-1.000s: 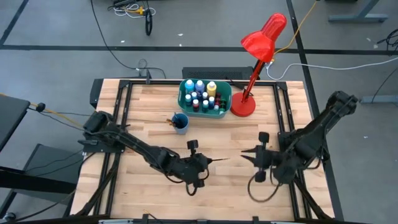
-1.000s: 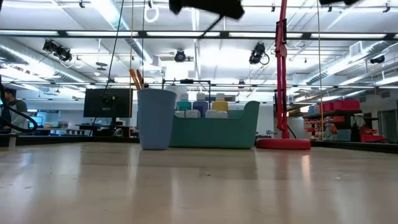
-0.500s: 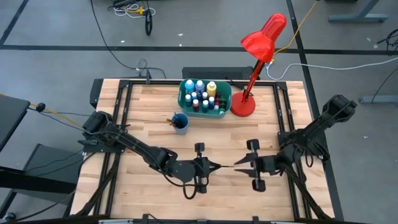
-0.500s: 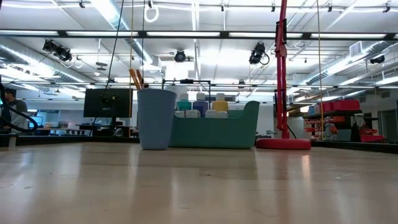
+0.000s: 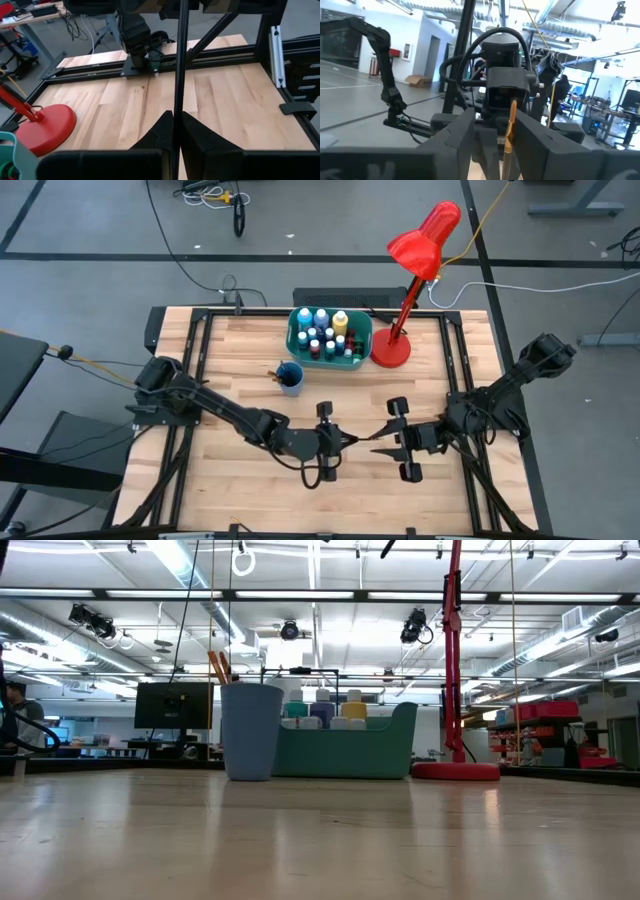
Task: Pick & Place Paint Supplies
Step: Put the gold paint brush into the blue cup
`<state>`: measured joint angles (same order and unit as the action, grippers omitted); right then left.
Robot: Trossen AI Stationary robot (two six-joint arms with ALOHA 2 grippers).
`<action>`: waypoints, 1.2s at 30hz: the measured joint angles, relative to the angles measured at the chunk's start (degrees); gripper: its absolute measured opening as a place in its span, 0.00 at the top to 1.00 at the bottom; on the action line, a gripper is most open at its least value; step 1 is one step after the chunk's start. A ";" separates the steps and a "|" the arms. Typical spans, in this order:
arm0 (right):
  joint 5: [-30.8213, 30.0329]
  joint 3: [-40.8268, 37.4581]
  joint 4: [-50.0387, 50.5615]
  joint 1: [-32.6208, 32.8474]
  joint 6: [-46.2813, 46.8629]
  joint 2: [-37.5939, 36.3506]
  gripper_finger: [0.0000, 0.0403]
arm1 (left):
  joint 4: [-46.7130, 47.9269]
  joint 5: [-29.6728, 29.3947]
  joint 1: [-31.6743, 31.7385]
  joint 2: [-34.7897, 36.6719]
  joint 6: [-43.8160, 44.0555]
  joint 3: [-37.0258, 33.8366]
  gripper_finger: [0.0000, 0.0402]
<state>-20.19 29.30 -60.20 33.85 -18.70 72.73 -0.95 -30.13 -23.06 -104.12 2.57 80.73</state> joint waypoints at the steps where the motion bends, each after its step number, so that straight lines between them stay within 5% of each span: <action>1: 0.02 0.01 0.00 -0.11 -0.19 0.00 0.70 | 0.00 -0.07 0.06 0.00 -0.02 0.00 0.94; 12: 0.14 0.02 0.28 -1.86 1.58 0.00 0.96 | 0.17 -0.31 0.14 -0.02 0.04 0.00 0.90; 20: 0.20 0.11 1.27 -1.95 3.16 0.00 0.94 | 0.23 -1.12 0.14 -0.02 0.19 0.00 0.82; 30: -7.79 0.09 8.19 -1.92 5.18 0.09 0.98 | 3.12 -16.96 -4.98 0.86 -6.74 1.03 0.71; 36: -12.84 0.08 8.97 -2.87 5.37 0.07 0.97 | 12.38 -33.72 -10.46 1.77 -9.77 3.10 0.64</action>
<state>-33.03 29.38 -51.23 30.98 -13.33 72.79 11.43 -63.84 -33.52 -102.34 -7.20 83.83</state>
